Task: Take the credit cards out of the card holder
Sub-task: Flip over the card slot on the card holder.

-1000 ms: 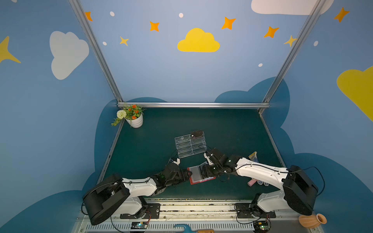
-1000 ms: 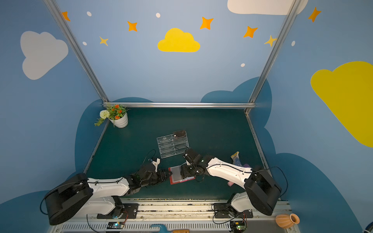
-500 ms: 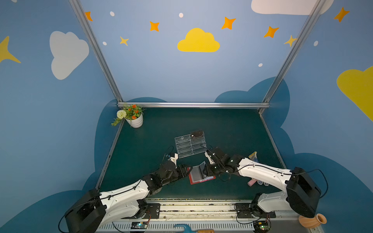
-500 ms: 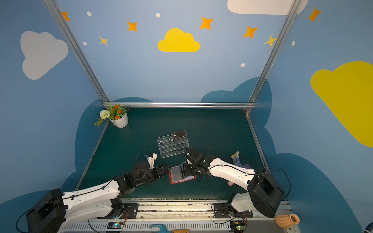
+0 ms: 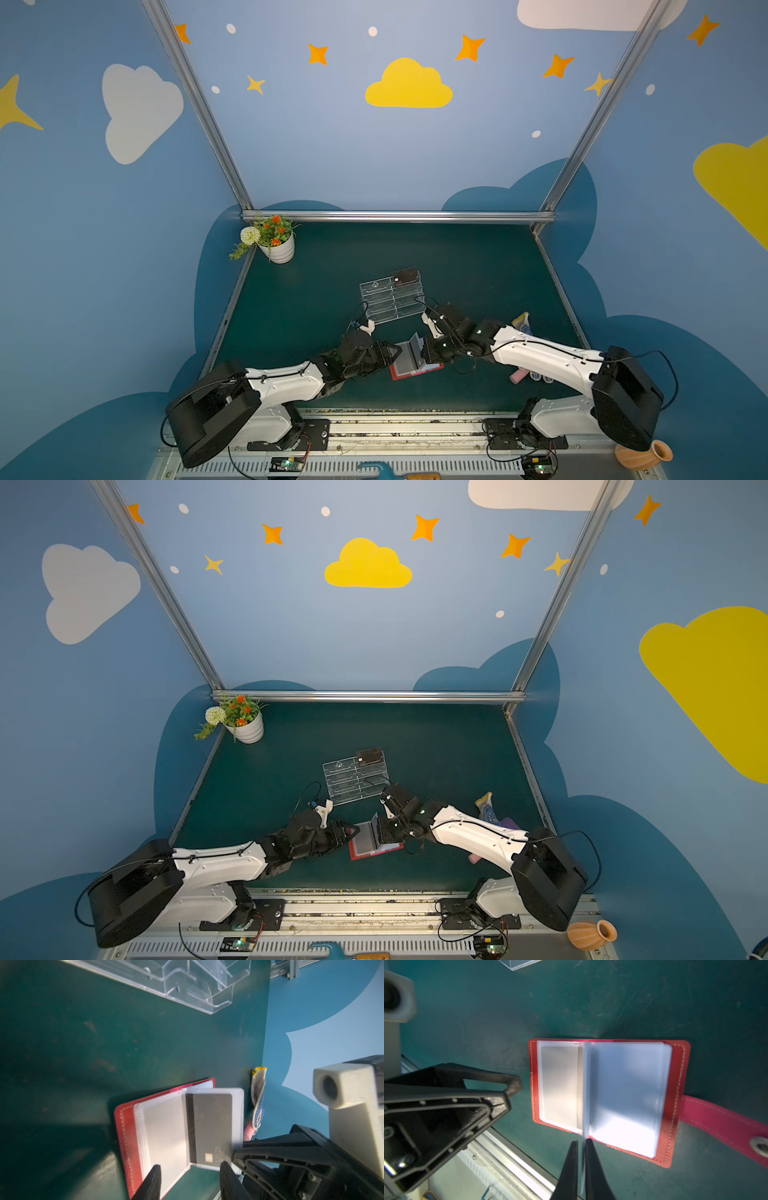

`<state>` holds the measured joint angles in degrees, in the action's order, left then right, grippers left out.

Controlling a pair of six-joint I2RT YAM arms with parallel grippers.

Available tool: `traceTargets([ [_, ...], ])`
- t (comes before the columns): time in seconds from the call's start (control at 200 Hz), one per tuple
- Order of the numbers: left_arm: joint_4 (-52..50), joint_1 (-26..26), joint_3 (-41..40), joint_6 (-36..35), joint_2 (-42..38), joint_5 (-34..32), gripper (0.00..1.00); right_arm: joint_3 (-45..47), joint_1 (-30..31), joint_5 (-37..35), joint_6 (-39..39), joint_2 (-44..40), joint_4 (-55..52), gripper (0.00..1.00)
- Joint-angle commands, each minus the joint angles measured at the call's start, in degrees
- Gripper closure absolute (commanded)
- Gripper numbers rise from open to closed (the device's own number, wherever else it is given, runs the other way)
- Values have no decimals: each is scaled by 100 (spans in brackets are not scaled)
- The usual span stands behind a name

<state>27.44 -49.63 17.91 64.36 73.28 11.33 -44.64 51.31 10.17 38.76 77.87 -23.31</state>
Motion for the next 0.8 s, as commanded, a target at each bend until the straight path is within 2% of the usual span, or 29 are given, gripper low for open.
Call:
traceTargets([
  [0.0,376,2,116,79,135,18,56,49,-12,55,11,36,35,95],
  [0.33,926,-10,147,339,635,-147,52,139,-151,-11,113,111,-17,100],
  [0.596,1295,-20,203,464,1009,-148,51,477,-400,89,164,10,133,100],
  [0.791,1263,-48,279,441,966,-105,51,588,-559,140,157,-104,175,98],
])
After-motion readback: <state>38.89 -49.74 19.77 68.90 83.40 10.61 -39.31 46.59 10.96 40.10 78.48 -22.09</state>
